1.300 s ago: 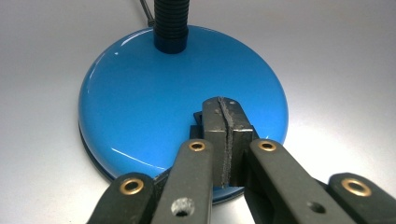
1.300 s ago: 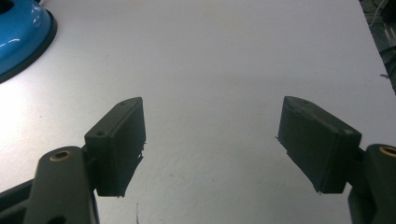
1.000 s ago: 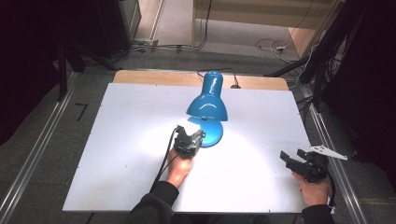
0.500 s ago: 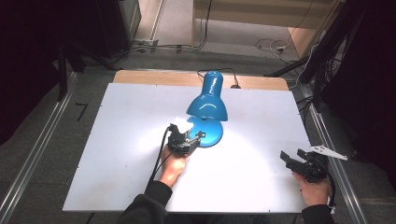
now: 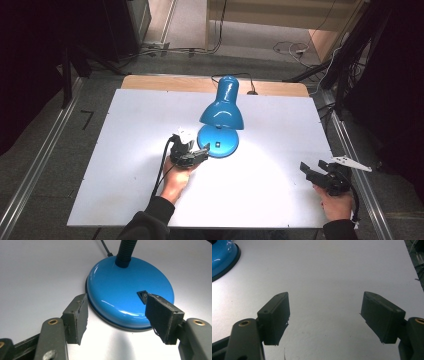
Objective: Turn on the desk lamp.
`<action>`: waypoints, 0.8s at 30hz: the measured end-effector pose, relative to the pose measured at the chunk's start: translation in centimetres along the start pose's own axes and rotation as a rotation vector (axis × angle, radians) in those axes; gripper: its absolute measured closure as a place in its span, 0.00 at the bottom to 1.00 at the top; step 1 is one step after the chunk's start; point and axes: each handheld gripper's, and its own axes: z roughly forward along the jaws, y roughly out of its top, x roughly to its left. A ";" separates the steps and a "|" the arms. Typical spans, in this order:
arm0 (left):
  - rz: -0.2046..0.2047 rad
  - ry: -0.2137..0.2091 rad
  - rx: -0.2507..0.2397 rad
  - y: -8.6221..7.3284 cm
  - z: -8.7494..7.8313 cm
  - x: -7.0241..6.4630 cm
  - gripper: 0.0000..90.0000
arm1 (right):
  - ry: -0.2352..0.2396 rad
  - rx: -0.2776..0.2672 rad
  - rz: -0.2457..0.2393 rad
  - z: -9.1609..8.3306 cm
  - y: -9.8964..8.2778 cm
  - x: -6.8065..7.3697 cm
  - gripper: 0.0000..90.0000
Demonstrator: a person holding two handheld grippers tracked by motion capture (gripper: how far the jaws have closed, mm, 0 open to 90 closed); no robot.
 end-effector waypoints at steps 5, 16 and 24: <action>-0.022 0.013 -0.009 -0.5 -0.7 1.2 0.38 | -0.003 0.002 0.000 0.0 0.0 0.0 0.24; -0.053 0.031 -0.009 -1.7 -2.3 3.4 0.36 | -0.004 0.003 0.001 0.0 0.0 0.0 0.24; -0.081 0.060 -0.008 -2.4 -2.9 4.6 0.32 | -0.002 0.005 -0.004 0.0 0.0 0.1 0.24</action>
